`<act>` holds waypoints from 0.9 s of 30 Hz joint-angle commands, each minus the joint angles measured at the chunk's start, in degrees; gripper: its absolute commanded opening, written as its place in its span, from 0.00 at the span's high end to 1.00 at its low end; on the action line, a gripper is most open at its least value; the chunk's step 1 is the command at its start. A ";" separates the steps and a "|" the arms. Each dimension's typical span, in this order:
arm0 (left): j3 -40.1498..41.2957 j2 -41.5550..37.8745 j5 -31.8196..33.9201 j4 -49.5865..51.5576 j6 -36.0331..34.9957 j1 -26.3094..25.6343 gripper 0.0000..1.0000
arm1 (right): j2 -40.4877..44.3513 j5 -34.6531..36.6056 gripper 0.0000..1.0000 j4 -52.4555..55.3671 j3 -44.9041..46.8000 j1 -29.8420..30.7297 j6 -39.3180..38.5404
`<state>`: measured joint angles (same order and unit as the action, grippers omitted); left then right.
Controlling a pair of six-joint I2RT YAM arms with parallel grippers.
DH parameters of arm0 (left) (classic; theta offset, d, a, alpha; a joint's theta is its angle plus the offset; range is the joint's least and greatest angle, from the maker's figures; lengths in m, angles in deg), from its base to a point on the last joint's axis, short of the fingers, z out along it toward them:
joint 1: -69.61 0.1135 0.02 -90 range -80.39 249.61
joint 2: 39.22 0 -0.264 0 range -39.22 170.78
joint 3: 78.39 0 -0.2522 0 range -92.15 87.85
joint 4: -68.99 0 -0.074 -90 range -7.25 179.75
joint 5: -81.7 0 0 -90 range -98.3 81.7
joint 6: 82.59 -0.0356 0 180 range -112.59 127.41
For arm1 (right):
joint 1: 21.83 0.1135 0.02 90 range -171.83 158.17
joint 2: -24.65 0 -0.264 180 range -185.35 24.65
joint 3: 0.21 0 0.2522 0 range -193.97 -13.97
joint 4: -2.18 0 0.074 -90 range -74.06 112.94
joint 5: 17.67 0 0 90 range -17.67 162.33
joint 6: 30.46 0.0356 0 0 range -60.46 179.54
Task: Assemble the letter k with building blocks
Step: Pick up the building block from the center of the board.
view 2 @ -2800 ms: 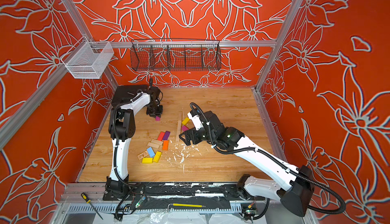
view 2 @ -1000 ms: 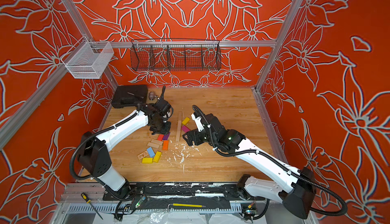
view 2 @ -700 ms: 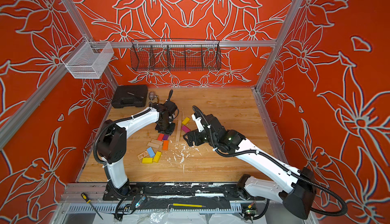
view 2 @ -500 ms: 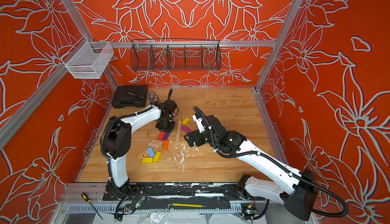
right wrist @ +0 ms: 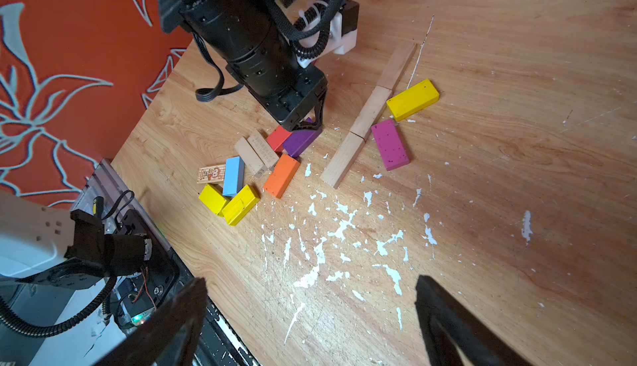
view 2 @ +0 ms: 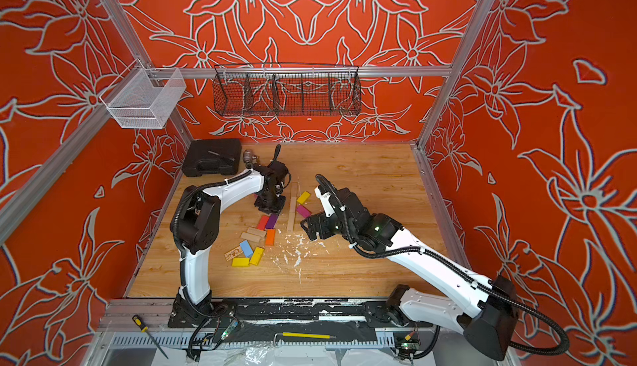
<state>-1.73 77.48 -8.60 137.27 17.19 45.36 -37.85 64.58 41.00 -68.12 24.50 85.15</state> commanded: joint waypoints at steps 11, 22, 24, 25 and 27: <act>-0.18 3.52 -2.42 1.11 -1.78 0.43 0.63 | -0.68 1.15 0.04 0.52 -0.69 0.34 0.05; 0.26 3.71 -1.64 2.84 0.06 0.40 0.67 | -0.78 0.89 0.04 0.35 -1.04 0.33 0.06; 0.57 3.71 -1.55 2.80 0.69 0.42 0.67 | -0.79 0.80 0.04 0.25 -1.18 0.34 0.06; 0.61 3.75 -1.48 2.91 0.97 0.43 0.67 | -0.74 0.72 0.04 0.34 -1.22 0.33 0.06; 0.50 4.01 -1.33 3.00 1.74 0.43 0.68 | -0.65 0.67 0.04 0.52 -1.31 0.34 -0.03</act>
<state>-1.67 80.23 -10.45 137.77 17.59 45.66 -38.44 64.56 41.00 -68.14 24.50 85.15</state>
